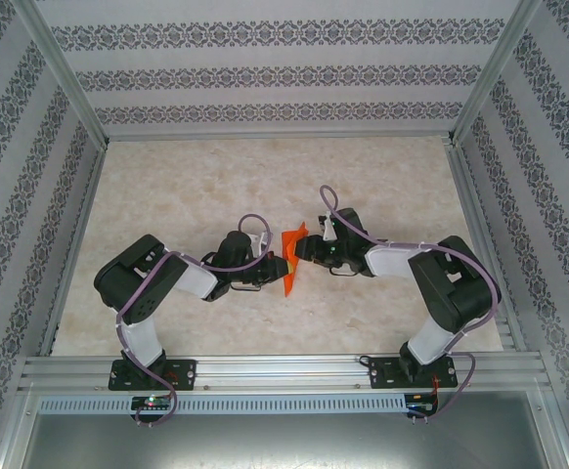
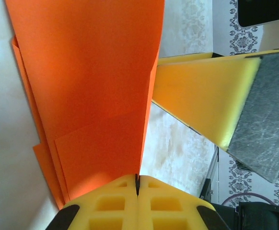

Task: Fold a paper plane with a square sheet of paper (fold left side to right side)
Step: Fold the wing for the fifth time at the center of the table.

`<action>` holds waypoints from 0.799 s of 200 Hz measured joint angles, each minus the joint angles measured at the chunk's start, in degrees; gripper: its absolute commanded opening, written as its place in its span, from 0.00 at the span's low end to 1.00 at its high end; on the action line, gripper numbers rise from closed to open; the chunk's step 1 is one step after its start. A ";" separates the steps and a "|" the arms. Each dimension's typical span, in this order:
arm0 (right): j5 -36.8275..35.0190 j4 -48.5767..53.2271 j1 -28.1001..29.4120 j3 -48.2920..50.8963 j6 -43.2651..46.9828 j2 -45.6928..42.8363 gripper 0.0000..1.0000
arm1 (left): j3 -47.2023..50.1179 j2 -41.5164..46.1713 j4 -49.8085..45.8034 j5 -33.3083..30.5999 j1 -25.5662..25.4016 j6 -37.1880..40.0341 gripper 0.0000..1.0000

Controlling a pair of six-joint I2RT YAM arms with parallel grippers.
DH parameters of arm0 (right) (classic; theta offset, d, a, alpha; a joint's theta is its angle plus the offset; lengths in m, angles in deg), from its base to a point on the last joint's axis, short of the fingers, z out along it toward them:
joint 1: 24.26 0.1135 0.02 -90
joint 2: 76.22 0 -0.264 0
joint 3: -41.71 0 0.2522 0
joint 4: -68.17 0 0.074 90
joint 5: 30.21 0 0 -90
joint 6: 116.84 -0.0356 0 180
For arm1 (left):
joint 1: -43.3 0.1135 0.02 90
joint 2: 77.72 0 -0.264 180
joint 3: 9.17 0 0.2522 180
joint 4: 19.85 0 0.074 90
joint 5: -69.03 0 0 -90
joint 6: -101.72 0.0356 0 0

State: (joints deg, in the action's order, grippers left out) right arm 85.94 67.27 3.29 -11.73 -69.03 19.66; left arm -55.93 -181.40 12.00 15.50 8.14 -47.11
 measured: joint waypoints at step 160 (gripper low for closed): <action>-1.33 2.67 0.46 -3.74 -1.16 3.56 0.48 | -1.62 3.06 -4.79 -0.02 2.08 1.81 0.38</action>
State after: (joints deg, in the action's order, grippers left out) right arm 84.61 69.94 3.75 -15.47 -70.19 23.22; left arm -57.54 -178.34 7.21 15.47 10.22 -45.29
